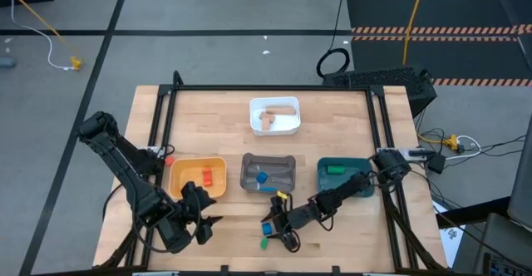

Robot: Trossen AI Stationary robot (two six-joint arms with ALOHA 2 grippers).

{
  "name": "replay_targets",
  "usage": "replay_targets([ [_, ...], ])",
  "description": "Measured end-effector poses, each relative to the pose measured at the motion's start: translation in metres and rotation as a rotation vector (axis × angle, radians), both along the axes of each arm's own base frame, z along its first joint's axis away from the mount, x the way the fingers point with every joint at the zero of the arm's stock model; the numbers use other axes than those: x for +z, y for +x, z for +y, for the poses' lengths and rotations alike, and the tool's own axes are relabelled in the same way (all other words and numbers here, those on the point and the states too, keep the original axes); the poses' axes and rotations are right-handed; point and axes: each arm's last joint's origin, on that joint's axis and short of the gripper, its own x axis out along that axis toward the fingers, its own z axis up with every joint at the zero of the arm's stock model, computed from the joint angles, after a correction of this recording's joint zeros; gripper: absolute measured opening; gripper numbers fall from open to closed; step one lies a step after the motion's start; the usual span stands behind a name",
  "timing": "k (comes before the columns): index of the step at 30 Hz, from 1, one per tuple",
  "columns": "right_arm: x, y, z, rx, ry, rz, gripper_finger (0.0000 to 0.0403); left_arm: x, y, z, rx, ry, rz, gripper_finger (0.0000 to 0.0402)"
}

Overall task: Sort & place blocks by color
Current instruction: Put the blue half circle block into the black bin

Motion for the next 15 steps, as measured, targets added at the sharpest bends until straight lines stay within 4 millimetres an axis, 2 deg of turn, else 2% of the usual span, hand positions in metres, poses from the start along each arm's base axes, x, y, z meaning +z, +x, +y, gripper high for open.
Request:
replay_targets([
  [5, -0.002, 0.001, -0.005, -0.028, 0.012, 0.035, 0.0237, 0.0, 0.0, 0.0, -0.001, 0.001, 0.0, 0.0271],
  [12, -0.006, 0.002, -0.011, -0.074, 0.025, 0.094, 0.016, 0.0, 0.0, 0.0, -0.001, 0.001, 0.001, 0.0271],
  [15, -0.005, 0.002, -0.012, -0.083, 0.024, 0.088, 0.0152, 0.0, 0.0, 0.0, -0.001, 0.001, 0.001, 0.0271],
])
